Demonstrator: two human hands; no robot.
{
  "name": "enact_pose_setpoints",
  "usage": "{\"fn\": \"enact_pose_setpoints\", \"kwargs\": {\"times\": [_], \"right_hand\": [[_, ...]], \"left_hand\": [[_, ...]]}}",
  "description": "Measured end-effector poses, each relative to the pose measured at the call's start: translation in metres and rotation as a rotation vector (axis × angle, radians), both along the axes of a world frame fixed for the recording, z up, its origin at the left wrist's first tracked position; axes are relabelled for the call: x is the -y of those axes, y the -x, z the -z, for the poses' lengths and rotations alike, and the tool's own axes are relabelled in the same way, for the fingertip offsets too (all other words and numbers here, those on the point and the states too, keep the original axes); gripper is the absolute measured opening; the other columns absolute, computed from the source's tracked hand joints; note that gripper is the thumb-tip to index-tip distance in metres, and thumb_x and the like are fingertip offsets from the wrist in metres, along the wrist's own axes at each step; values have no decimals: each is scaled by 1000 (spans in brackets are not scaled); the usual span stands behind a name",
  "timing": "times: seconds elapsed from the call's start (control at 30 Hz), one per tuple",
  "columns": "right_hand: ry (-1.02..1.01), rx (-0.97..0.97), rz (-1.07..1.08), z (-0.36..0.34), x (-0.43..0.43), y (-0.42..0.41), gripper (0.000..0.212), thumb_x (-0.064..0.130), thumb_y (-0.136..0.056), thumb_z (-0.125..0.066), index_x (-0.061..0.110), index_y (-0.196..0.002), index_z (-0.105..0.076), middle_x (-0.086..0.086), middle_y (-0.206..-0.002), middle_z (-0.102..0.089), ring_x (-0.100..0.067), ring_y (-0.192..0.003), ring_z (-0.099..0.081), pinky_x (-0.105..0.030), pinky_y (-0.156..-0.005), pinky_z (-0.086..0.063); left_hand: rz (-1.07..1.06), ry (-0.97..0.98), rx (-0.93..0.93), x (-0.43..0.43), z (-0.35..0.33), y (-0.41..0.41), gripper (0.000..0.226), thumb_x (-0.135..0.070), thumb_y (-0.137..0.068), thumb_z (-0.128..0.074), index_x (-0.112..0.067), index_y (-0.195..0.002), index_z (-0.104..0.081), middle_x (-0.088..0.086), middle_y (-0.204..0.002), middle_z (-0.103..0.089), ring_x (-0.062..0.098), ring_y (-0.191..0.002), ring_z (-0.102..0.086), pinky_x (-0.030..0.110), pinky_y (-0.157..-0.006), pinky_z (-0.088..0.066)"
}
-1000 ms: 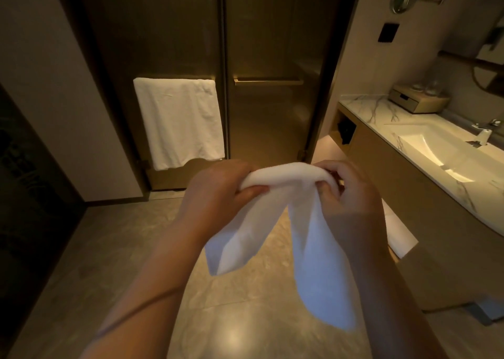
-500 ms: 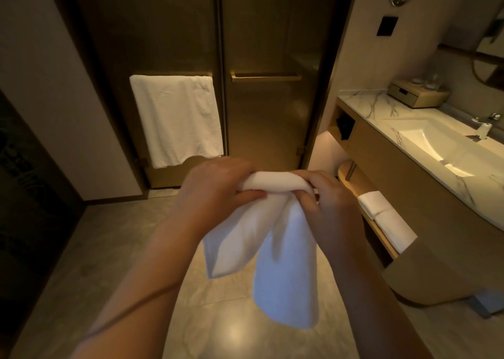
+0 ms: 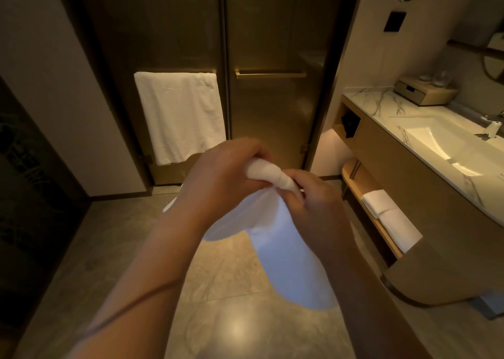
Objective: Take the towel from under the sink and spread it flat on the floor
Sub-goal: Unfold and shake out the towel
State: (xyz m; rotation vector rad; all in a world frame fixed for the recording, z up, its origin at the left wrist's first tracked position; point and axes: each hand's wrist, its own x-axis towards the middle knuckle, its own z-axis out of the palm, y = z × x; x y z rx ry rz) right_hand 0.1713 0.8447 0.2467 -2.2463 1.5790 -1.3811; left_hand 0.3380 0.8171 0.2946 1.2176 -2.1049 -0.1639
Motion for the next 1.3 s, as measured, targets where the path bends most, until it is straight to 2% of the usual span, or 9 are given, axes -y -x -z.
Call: {"fn": "enact_pose_setpoints", "kwargs": {"times": [0.13, 0.27, 0.43, 0.53, 0.63, 0.9, 1.03, 1.17, 1.3], "right_hand": [[-51, 106, 42, -3, 2, 8, 23, 17, -91, -60, 13, -114, -63, 4, -99, -65, -2, -86, -53, -5, -74, -37], [-135, 128, 26, -6, 3, 15, 28, 26, -90, -62, 20, -117, -60, 12, -100, -62, 2, -84, -53, -6, -72, -38], [-145, 188, -73, -8, 2, 5, 28, 31, -89, -62, 23, -116, -59, 29, -94, -54, 12, -91, -54, -1, -72, -41], [-97, 250, -55, -6, 1, 2, 21, 26, -90, -61, 24, -111, -59, 34, -92, -50, 20, -91, -51, 4, -72, -37], [-103, 326, -21, -9, 3, 6, 19, 31, -93, -57, 30, -112, -57, 30, -92, -56, 11, -90, -56, -6, -70, -45], [-127, 435, 28, -12, 5, 15, 14, 38, -93, -56, 38, -107, -56, 27, -91, -63, 5, -87, -60, -15, -65, -51], [-53, 459, 98, -11, 7, 12, 23, 35, -90, -62, 40, -111, -53, 27, -101, -61, 3, -94, -59, -23, -78, -55], [196, 451, 282, -7, 2, 6, 36, 22, -82, -73, 21, -111, -51, 3, -103, -57, -8, -91, -55, -27, -78, -53], [70, 381, 131, -1, -1, -6, 21, 18, -86, -67, 17, -105, -57, 4, -101, -61, -4, -90, -59, -18, -73, -53]], "left_hand": [[-7, -98, -154, 1, 6, -14, 48, -42, -70, -75, -46, -110, -49, -33, -93, -53, -13, -88, -52, 17, -72, -46], [-5, -135, -245, 0, 10, -18, 23, -43, -77, -67, -39, -98, -58, -24, -89, -62, -5, -84, -57, 28, -71, -51], [-10, -104, -108, 3, 6, -4, 21, -33, -80, -69, -39, -98, -61, -25, -82, -57, 1, -81, -57, 23, -70, -48], [2, -95, -101, 0, 7, -6, 25, -46, -78, -64, -41, -102, -59, -24, -86, -60, -2, -82, -57, 27, -70, -51], [-43, -116, -15, -3, 6, -19, 37, -61, -76, -54, -45, -109, -54, -27, -89, -59, -5, -80, -56, 31, -71, -53], [-84, -255, -23, -7, 10, -26, 31, -48, -87, -53, -23, -100, -65, -2, -82, -67, 13, -73, -61, 46, -69, -52], [-78, -243, -54, -8, 6, -20, 28, -51, -86, -53, -27, -95, -64, -6, -76, -65, 10, -67, -59, 45, -65, -51], [-72, -227, -97, -9, 6, -11, 26, -50, -86, -55, -27, -94, -65, -4, -77, -67, 11, -69, -60, 45, -66, -52], [-75, -213, -142, -9, 6, -3, 23, -47, -87, -56, -27, -92, -66, -5, -76, -67, 7, -69, -59, 44, -66, -51]]}}
